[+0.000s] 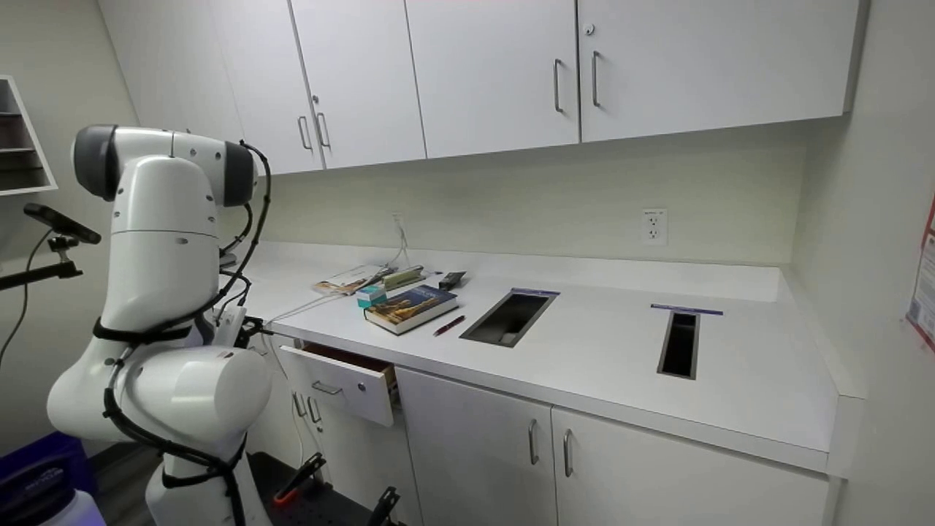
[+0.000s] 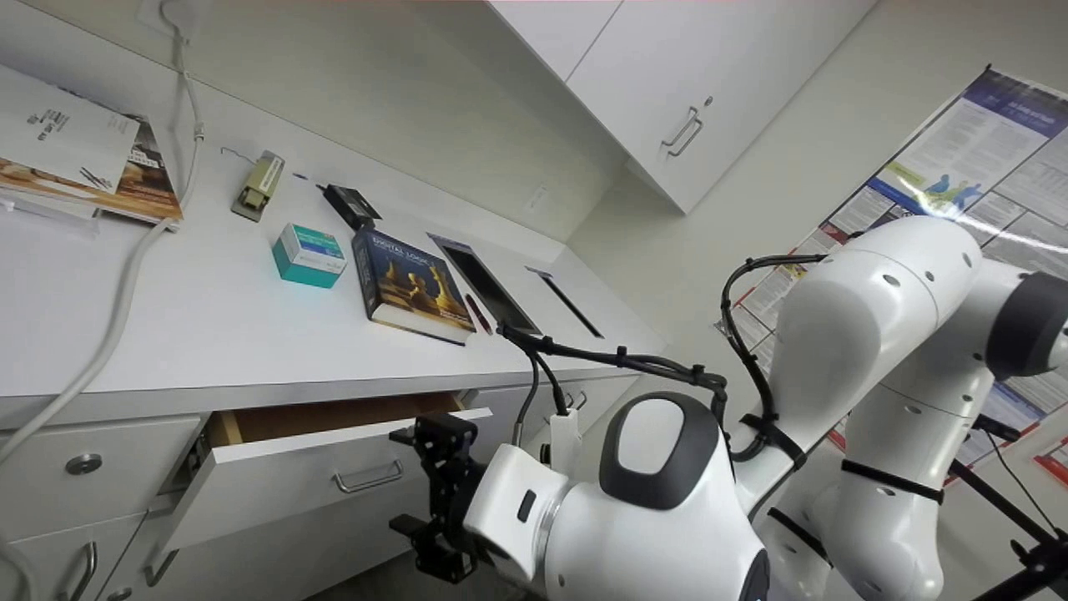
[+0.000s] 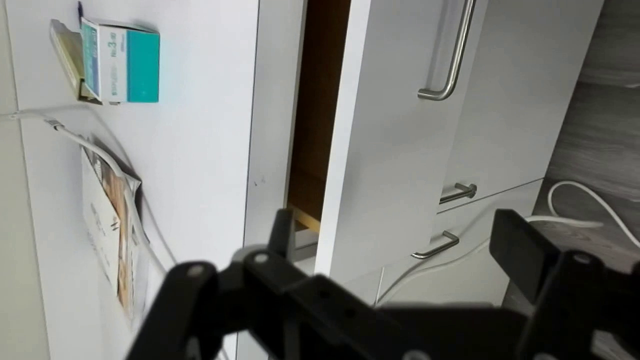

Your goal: Open the drawer

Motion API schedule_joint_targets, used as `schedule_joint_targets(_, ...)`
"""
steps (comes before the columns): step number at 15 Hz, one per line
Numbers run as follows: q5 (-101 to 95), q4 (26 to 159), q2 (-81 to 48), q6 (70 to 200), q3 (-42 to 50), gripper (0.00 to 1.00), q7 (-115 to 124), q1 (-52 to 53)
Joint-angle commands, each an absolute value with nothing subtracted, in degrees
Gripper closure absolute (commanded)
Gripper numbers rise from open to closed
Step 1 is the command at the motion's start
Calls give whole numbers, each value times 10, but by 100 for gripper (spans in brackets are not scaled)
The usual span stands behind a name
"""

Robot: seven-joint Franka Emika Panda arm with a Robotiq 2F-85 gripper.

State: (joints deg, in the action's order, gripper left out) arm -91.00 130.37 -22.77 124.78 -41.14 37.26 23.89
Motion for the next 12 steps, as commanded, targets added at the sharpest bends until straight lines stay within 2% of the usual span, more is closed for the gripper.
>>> schedule_joint_targets(1,-904,1306,-218,1261,-394,0,371,251)
schedule_joint_targets(8,-849,1246,-234,1279,-330,0,290,226)
schedule_joint_targets(12,-743,1212,-249,1380,-286,0,135,205)
